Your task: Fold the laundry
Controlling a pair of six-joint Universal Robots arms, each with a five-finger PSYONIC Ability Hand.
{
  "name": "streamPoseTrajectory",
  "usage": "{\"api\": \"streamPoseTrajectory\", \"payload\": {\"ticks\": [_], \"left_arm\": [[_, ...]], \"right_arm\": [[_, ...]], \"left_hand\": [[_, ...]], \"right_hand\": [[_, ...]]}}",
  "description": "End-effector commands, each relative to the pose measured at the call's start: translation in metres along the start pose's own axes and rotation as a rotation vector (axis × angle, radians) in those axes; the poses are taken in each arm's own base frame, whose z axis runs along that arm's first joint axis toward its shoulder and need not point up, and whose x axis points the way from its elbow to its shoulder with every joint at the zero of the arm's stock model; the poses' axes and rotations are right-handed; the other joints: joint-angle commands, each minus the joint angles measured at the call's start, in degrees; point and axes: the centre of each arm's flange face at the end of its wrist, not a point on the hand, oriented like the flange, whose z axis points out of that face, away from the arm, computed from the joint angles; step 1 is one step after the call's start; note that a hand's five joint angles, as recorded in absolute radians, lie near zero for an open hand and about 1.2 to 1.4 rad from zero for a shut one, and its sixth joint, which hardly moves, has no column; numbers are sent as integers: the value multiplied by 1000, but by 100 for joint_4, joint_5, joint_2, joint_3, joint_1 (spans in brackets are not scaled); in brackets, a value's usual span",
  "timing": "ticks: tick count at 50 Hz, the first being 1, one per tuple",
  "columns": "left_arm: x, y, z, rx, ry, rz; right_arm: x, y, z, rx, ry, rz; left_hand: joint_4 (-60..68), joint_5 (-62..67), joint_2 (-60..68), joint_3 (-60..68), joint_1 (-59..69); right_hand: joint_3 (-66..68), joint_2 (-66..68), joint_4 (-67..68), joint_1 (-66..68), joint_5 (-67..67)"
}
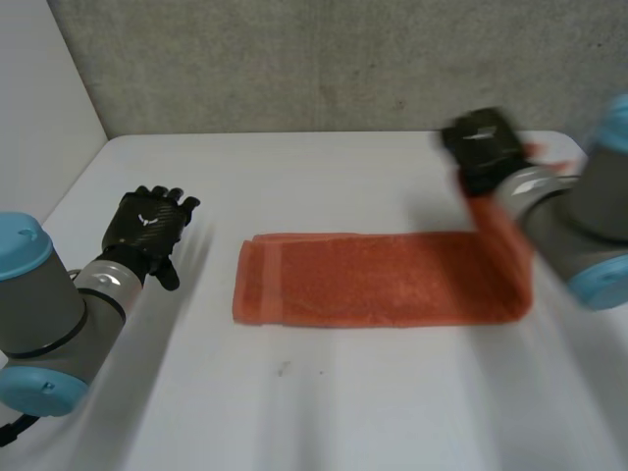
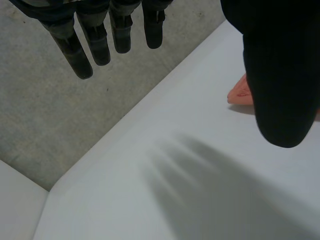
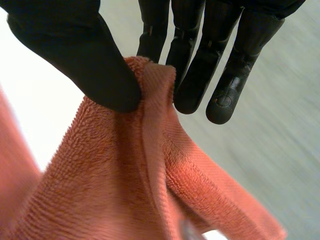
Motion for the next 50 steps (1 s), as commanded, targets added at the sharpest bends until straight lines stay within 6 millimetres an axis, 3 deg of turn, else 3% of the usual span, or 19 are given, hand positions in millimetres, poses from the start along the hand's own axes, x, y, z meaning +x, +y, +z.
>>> {"api": "streamPoseTrajectory", "payload": {"ticks": [1,2,5,6,8,9,15,16,17,21,29,36,37,39,43,47,48,49,50], "left_arm": [[-1,-1,0,1,-4,0],[-1,-1,0,3,-4,0],[-1,-1,-1,3,-4,0],[0,-1,-1,2,-2,0],[0,0,-2,0,0,0],[1,0,-2,-1,2,0],[9,-14,-3,44,26,4],[12,-17,-4,56,35,3],[15,-22,-4,74,43,2],[35,-48,-5,154,94,-19],[73,-76,0,238,189,-78],[87,-80,-5,228,212,-81],[86,-80,-5,225,208,-81],[85,-77,-7,211,199,-82],[80,-71,-10,182,180,-84],[69,-67,-12,164,146,-89],[65,-66,-11,157,134,-90],[51,-62,-10,142,92,-94],[47,-61,-9,139,77,-96]], "right_arm": [[-166,-47,-25,211,-409,-17],[-199,-39,-34,196,-475,-21],[-226,-23,-42,149,-534,-27],[-234,-12,-44,103,-545,-35],[-233,-5,-43,60,-525,-39],[-228,-6,-42,46,-501,-40],[-177,-33,-40,19,-318,21],[-152,-38,-38,11,-260,77],[-129,-34,-39,-15,-217,143],[-94,-11,-44,-100,-151,276],[-73,56,-64,-313,-113,361],[-61,88,-69,-404,-75,362],[-63,98,-67,-421,-80,336],[-62,100,-62,-408,-80,308],[-48,86,-41,-320,-41,226],[-52,53,-26,-209,-51,167],[-60,40,-24,-171,-72,156],[-92,-5,-22,-40,-145,132],[-103,-19,-23,1,-169,127]], "left_hand": [[-169,-265,-152,-217,-123],[-169,-265,-152,-217,-123],[-169,-265,-152,-217,-123],[-169,-265,-152,-217,-123],[-169,-265,-152,-217,-123],[-169,-265,-152,-217,-123],[-169,-265,-152,-217,-123],[-169,-265,-152,-217,-123],[-169,-265,-152,-217,-123],[-169,-265,-152,-217,-123],[-169,-265,-152,-217,-123],[-169,-265,-152,-217,-123],[-169,-265,-152,-217,-123],[-169,-265,-152,-217,-123],[-169,-265,-152,-217,-123],[-169,-265,-152,-217,-123],[-169,-265,-152,-217,-123],[-169,-265,-152,-217,-123],[-169,-265,-152,-217,-123]], "right_hand": [[1248,1304,1187,2505,1388],[1248,1304,1187,2505,1388],[421,477,361,1678,561],[-2318,-2262,-2379,-1061,-2178],[-5174,-5118,-5235,-3917,-5035],[-5752,-5696,-5813,-4495,-5612],[-5752,-5696,-5813,-4495,-5612],[-5752,-5696,-5813,-4495,-5612],[-5752,-5696,-5813,-4495,-5612],[-5752,-5696,-5813,-4495,-5612],[-5752,-5696,-5813,-4495,-5612],[-3389,-3333,-3449,-2132,-3249],[158,215,98,1415,298],[1248,1304,1187,2505,1388],[1248,1304,1187,2505,1388],[1248,1304,1187,2505,1388],[1248,1304,1187,2505,1388],[1248,1304,1187,2505,1388],[1248,1304,1187,2505,1388]]}}
